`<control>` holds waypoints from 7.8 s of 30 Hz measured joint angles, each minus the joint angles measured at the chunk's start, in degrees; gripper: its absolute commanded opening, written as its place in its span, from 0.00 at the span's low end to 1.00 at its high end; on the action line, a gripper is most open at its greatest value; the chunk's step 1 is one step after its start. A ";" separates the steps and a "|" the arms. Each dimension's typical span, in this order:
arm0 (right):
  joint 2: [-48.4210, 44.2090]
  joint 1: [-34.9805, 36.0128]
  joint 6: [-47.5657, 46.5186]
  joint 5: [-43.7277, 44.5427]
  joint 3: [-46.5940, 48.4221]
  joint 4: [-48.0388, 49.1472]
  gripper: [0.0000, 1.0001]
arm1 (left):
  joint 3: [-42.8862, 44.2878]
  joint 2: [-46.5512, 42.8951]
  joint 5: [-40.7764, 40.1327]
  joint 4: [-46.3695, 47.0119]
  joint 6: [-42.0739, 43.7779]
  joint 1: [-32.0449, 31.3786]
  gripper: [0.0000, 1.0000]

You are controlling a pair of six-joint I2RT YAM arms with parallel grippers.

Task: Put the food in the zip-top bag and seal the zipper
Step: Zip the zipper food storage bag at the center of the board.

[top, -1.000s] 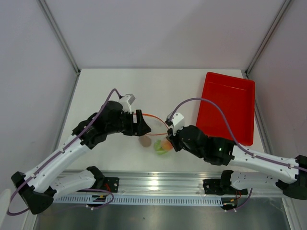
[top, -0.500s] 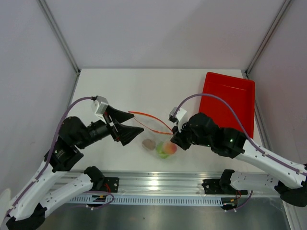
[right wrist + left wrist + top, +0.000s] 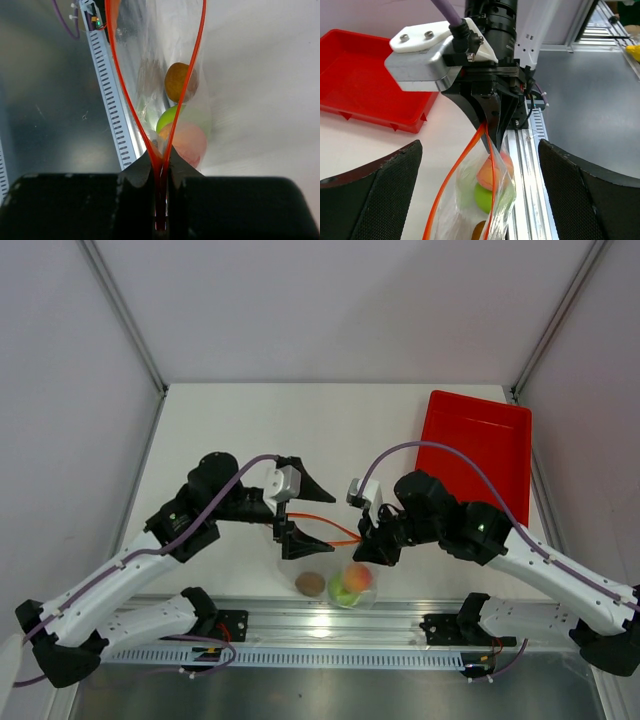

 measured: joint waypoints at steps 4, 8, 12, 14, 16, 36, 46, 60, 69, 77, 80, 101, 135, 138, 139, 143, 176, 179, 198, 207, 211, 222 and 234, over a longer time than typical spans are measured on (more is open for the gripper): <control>0.00 -0.22 -0.83 -2.43 0.00 0.00 0.00 | 0.00 2.54 4.02 1.68 1.33 -0.07 0.94; 0.00 -0.35 -1.27 -3.87 0.00 0.00 0.00 | 0.31 6.47 6.45 2.19 1.97 -0.28 0.86; 0.00 -0.63 -1.33 -4.63 0.00 0.00 0.00 | 0.35 10.38 6.73 1.42 2.29 -0.39 0.76; 0.00 -0.70 -1.44 -4.68 0.00 0.00 0.00 | -1.46 10.51 6.54 2.43 1.99 -0.42 0.69; 0.00 -0.81 -1.46 -4.61 0.00 0.00 0.00 | -3.85 9.79 5.99 3.32 1.46 -0.48 0.65; -0.70 -3.56 3.69 7.65 -1.44 2.97 0.46 | -11.52 4.04 -7.76 9.42 -17.40 -0.70 0.01; -9.22 -5.75 12.17 18.32 -10.84 9.55 0.91 | -11.61 0.02 -17.81 5.81 -26.45 -0.74 0.01; -18.21 -17.18 13.81 1.44 -20.44 23.08 0.34 | -11.74 0.44 -19.30 5.60 -32.35 -0.74 0.01; -17.00 -20.22 15.34 -7.02 -22.51 31.89 0.08 | -12.55 0.48 -18.82 5.66 -33.33 -0.74 0.01; -15.30 -21.22 16.15 -9.94 -22.53 33.79 0.00 | -12.55 0.46 -18.93 5.40 -32.54 -0.74 0.49; -15.13 -21.38 16.31 -10.56 -22.53 33.73 0.00 | -12.55 0.15 -19.58 4.07 -31.21 -0.74 0.65; -11.21 -19.08 21.07 -18.80 -22.51 34.75 0.00 | -2.03 9.55 -14.49 8.02 -27.10 -1.29 0.41; -11.10 -18.51 22.58 -18.27 -22.51 36.02 0.00 | -2.03 13.86 -11.89 8.81 -26.73 -4.39 0.11; -11.10 -18.51 22.58 -17.92 -22.51 35.89 0.00 | -2.01 13.86 -12.07 8.66 -26.73 -4.39 0.06; -11.10 -18.51 22.58 -17.86 -22.51 35.87 0.00 | -2.01 13.86 -12.07 8.63 -26.71 -4.39 0.04; -11.10 -18.51 22.71 -17.29 -22.51 35.85 0.00 | -1.92 13.86 -12.37 8.39 -26.71 -4.39 0.01; -13.62 -23.10 27.47 -14.32 -24.74 37.40 0.00 | -4.17 8.35 -16.55 3.61 -25.20 -4.39 0.01; -13.62 -23.54 26.86 -15.78 -24.74 37.11 0.17 | -4.76 7.63 -16.81 3.45 -25.20 -4.39 0.01; -4.98 -20.59 11.41 -24.17 -15.52 23.67 0.25 | -4.94 7.48 -15.89 1.38 -25.18 -4.50 0.00; -4.55 -18.01 10.43 -22.49 -14.84 23.93 0.00 | -4.96 7.45 -15.06 1.16 -25.18 -4.52 0.01; -4.39 -17.68 11.13 -19.89 -14.75 24.02 0.00 | -5.33 7.17 -15.23 1.25 -25.14 -4.50 0.01; -5.60 -17.38 18.80 -16.17 -16.87 28.11 0.00 | -7.50 4.74 -16.68 2.38 -25.14 -4.50 0.01; -8.33 -19.34 23.19 -7.45 -16.92 25.24 0.00 | -10.45 -0.81 -19.74 1.60 -25.31 -4.50 0.01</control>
